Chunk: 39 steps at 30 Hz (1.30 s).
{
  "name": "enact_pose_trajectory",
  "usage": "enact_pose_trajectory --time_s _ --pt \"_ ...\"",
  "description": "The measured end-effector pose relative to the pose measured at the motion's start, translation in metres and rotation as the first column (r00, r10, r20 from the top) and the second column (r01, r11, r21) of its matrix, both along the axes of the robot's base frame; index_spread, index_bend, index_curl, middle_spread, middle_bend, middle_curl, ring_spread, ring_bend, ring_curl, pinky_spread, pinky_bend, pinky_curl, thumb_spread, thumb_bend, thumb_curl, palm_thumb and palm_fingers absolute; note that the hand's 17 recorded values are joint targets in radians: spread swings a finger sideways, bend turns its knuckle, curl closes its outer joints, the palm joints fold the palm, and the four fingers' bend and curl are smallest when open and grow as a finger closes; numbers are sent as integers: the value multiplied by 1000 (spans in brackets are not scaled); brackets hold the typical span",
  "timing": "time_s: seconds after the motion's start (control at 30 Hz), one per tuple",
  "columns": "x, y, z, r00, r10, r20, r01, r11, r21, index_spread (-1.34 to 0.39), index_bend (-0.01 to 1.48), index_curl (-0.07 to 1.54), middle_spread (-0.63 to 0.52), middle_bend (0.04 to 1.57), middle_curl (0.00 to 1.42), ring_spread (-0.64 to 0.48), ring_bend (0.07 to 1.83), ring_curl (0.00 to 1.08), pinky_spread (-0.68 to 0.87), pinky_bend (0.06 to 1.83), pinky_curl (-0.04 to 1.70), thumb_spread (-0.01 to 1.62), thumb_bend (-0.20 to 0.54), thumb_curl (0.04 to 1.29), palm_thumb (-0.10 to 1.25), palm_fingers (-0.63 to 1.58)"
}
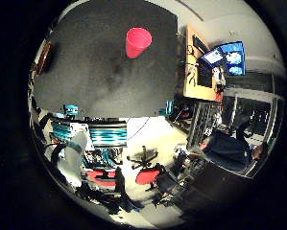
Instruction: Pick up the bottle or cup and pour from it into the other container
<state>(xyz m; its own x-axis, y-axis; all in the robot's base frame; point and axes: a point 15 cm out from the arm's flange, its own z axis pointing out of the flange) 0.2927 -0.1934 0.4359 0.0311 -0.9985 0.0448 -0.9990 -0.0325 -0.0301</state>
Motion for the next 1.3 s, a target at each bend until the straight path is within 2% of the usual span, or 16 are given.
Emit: enact_pose_trajectory --time_s 0.13,0.47,0.7,0.9,1.0,1.3 --pt "2 -27 6 999 -16 52 18 999 -35 -349 148 288 -16 199 318 125 215 259 354 271 326 1019 -30 341 760 166" --pt "2 -79 8 993 -84 87 83 996 17 -287 135 247 2 222 337 121 264 274 359 339 335 1021 -36 313 608 137" --pt "4 -113 11 987 -127 103 124 992 33 -271 136 238 27 231 338 129 292 274 358 376 331 1014 -28 303 560 110" --pt "5 -131 13 972 -154 180 140 986 88 -241 133 218 65 232 337 140 340 278 361 448 340 1015 -30 296 512 67" --pt "11 -147 9 957 -176 229 152 981 118 -218 139 220 74 236 336 144 355 277 364 467 338 1012 -28 297 501 61" --pt "20 -198 -32 945 -237 226 185 955 230 -190 143 232 96 246 334 154 362 268 361 493 327 984 -31 293 461 54"
